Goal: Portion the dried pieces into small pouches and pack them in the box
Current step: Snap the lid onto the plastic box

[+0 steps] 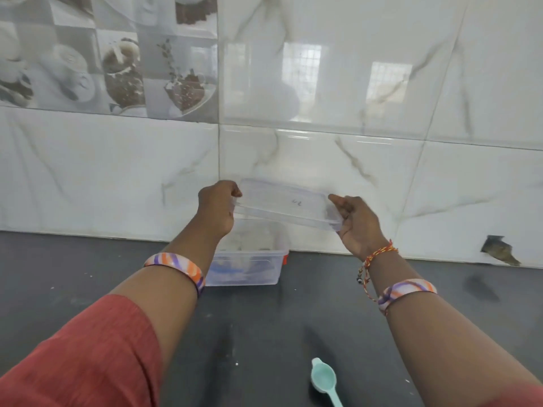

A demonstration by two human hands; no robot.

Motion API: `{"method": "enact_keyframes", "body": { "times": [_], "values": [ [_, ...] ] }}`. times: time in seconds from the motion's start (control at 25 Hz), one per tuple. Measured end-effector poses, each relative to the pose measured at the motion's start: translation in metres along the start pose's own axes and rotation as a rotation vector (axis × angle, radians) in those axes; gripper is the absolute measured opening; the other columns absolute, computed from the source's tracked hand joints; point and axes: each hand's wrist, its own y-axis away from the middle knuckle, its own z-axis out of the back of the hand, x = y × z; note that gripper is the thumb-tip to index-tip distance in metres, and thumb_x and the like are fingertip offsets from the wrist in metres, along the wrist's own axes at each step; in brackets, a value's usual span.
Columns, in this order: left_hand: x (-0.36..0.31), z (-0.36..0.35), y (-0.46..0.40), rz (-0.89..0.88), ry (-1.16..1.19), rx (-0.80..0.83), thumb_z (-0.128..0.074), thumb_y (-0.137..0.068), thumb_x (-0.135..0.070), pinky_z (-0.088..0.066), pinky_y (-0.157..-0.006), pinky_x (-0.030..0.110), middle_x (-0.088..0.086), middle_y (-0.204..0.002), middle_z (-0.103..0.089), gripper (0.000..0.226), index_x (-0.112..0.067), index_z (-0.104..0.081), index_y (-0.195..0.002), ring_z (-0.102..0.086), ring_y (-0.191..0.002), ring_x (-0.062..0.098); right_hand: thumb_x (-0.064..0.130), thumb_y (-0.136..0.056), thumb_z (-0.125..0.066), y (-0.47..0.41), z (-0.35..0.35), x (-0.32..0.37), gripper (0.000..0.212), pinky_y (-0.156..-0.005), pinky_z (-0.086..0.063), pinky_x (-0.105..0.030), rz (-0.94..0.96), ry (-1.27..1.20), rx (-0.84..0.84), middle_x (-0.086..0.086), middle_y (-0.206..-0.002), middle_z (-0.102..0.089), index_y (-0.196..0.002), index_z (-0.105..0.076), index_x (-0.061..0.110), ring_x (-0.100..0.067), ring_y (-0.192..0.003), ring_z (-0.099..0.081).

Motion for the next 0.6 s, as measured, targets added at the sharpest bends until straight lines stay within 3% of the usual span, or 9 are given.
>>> {"method": "enact_keyframes", "body": {
  "times": [0.08, 0.2, 0.28, 0.32, 0.36, 0.44, 0.48, 0.52, 0.6],
  "values": [
    [0.002, 0.025, -0.014, -0.032, -0.148, -0.028, -0.051, -0.084, -0.001, -0.029, -0.053, 0.024, 0.007, -0.060, -0.035, 0.027, -0.006, -0.043, -0.059, -0.033, -0.053, 0.020, 0.004, -0.093, -0.043, -0.002, -0.020, -0.025, 0.020, -0.056, -0.048, -0.020, -0.001, 0.179, 0.046, -0.002, -0.070, -0.062, -0.085, -0.058, 0.014, -0.012, -0.061, -0.058],
    [0.013, 0.056, -0.035, -0.125, -0.493, -0.095, -0.057, -0.085, -0.008, -0.035, -0.069, 0.028, 0.002, -0.066, -0.039, 0.031, -0.016, -0.038, -0.061, -0.043, -0.074, 0.022, -0.003, -0.091, -0.041, -0.004, -0.039, -0.056, 0.023, -0.059, -0.032, -0.020, 0.022, 0.485, 0.082, 0.001, -0.078, -0.043, -0.081, -0.047, 0.017, -0.010, -0.064, -0.039],
    [0.027, 0.074, -0.046, -0.140, -0.731, -0.111, -0.054, -0.085, -0.006, -0.036, -0.069, 0.025, 0.004, -0.072, -0.042, 0.026, -0.014, -0.038, -0.066, -0.045, -0.073, 0.022, -0.003, -0.090, -0.038, -0.006, -0.043, -0.076, 0.019, -0.060, -0.033, -0.025, 0.056, 0.747, 0.086, -0.006, -0.082, -0.046, -0.083, -0.055, 0.001, -0.015, -0.071, -0.044],
    [0.034, 0.080, -0.049, -0.136, -0.818, -0.109, -0.051, -0.084, -0.005, -0.035, -0.063, 0.024, 0.009, -0.078, -0.046, 0.017, -0.009, -0.041, -0.071, -0.048, -0.070, 0.024, -0.004, -0.090, -0.037, -0.005, -0.043, -0.083, 0.022, -0.066, -0.040, -0.030, 0.075, 0.850, 0.065, -0.014, -0.087, -0.052, -0.094, -0.057, -0.011, -0.023, -0.081, -0.052],
    [0.039, 0.084, -0.050, -0.129, -0.878, -0.105, -0.049, -0.084, -0.005, -0.035, -0.060, 0.025, 0.015, -0.084, -0.050, 0.008, -0.004, -0.045, -0.078, -0.053, -0.073, 0.028, -0.004, -0.090, -0.036, -0.004, -0.043, -0.090, 0.026, -0.073, -0.044, -0.034, 0.094, 0.927, 0.058, -0.020, -0.093, -0.059, -0.101, -0.058, -0.013, -0.030, -0.091, -0.056],
    [0.048, 0.089, -0.052, -0.127, -0.938, -0.101, -0.046, -0.086, -0.005, -0.038, -0.066, 0.029, 0.022, -0.101, -0.058, 0.014, 0.002, -0.054, -0.095, -0.059, -0.095, 0.036, -0.002, -0.090, -0.033, -0.002, -0.044, -0.097, 0.032, -0.065, -0.040, -0.028, 0.141, 1.055, 0.096, -0.005, -0.076, -0.056, -0.077, -0.059, 0.010, -0.025, -0.077, -0.052],
    [0.051, 0.090, -0.053, -0.133, -0.955, -0.093, -0.044, -0.088, -0.007, -0.039, -0.071, 0.029, 0.022, -0.108, -0.059, 0.018, 0.002, -0.055, -0.100, -0.058, -0.103, 0.037, -0.002, -0.090, -0.031, -0.003, -0.045, -0.099, 0.036, -0.057, -0.032, -0.022, 0.146, 1.100, 0.107, 0.003, -0.067, -0.044, -0.065, -0.046, 0.020, -0.018, -0.066, -0.043],
    [0.053, 0.092, -0.054, -0.154, -0.972, -0.085, -0.043, -0.089, -0.008, -0.039, -0.073, 0.030, 0.021, -0.109, -0.060, 0.018, 0.001, -0.055, -0.099, -0.057, -0.106, 0.037, -0.001, -0.090, -0.030, -0.005, -0.045, -0.100, 0.037, -0.054, -0.026, -0.020, 0.159, 1.133, 0.115, 0.006, -0.065, -0.036, -0.061, -0.036, 0.021, -0.013, -0.060, -0.034],
    [0.055, 0.094, -0.054, -0.192, -1.014, -0.078, -0.040, -0.090, -0.010, -0.041, -0.074, 0.032, 0.022, -0.100, -0.059, 0.017, 0.001, -0.054, -0.092, -0.058, -0.104, 0.038, 0.001, -0.092, -0.029, -0.007, -0.048, -0.100, 0.031, -0.059, -0.028, -0.021, 0.174, 1.232, 0.114, 0.004, -0.072, -0.041, -0.066, -0.041, 0.014, -0.014, -0.067, -0.037]
  ]
}}
